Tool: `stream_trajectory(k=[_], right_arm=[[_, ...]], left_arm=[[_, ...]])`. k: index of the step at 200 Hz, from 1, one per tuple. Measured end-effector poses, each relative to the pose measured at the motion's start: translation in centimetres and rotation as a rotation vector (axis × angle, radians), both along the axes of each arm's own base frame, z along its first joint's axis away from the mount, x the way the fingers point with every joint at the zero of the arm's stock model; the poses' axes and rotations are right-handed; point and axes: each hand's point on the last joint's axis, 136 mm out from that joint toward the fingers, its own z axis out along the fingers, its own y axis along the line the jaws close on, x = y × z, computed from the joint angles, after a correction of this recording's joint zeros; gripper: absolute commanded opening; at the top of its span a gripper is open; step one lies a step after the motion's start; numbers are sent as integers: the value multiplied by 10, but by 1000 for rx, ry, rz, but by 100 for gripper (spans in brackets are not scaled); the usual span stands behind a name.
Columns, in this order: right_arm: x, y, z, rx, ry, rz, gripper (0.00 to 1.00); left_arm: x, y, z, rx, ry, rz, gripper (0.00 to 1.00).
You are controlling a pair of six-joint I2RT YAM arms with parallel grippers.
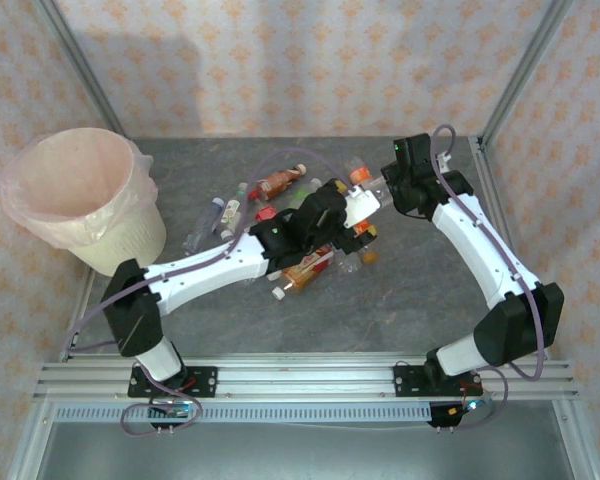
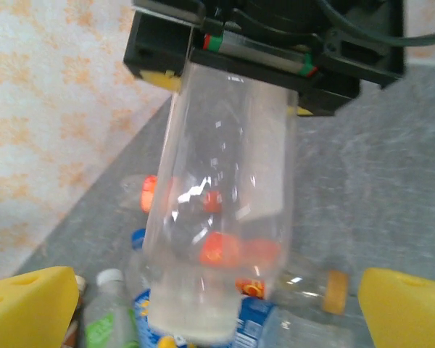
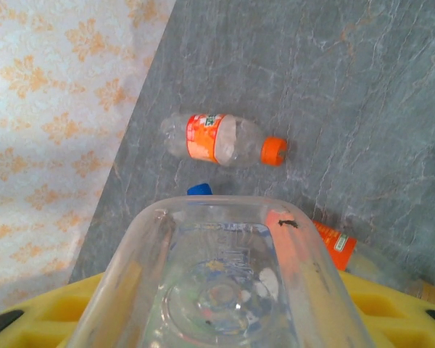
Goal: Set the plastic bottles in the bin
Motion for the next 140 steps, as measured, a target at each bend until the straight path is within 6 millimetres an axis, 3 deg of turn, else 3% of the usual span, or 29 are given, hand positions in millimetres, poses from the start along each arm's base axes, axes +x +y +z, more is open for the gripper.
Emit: stream_trajectory(k=[22, 42, 92, 101, 140], right_arm=[[-2, 7, 0, 11, 1, 10, 20], [-3, 11, 0, 28, 4, 12, 21], [-5, 18, 1, 85, 11, 11, 25], [-5, 17, 2, 91, 7, 6, 30], [-10, 13, 19, 54, -44, 40, 84]], left_arm=[[11, -1, -13, 79, -39, 19, 99], [18, 0, -20, 124, -65, 38, 89], [30, 0, -19, 147, -120, 77, 41], [30, -1, -17, 140, -123, 78, 35], [32, -2, -14, 103, -106, 76, 21]])
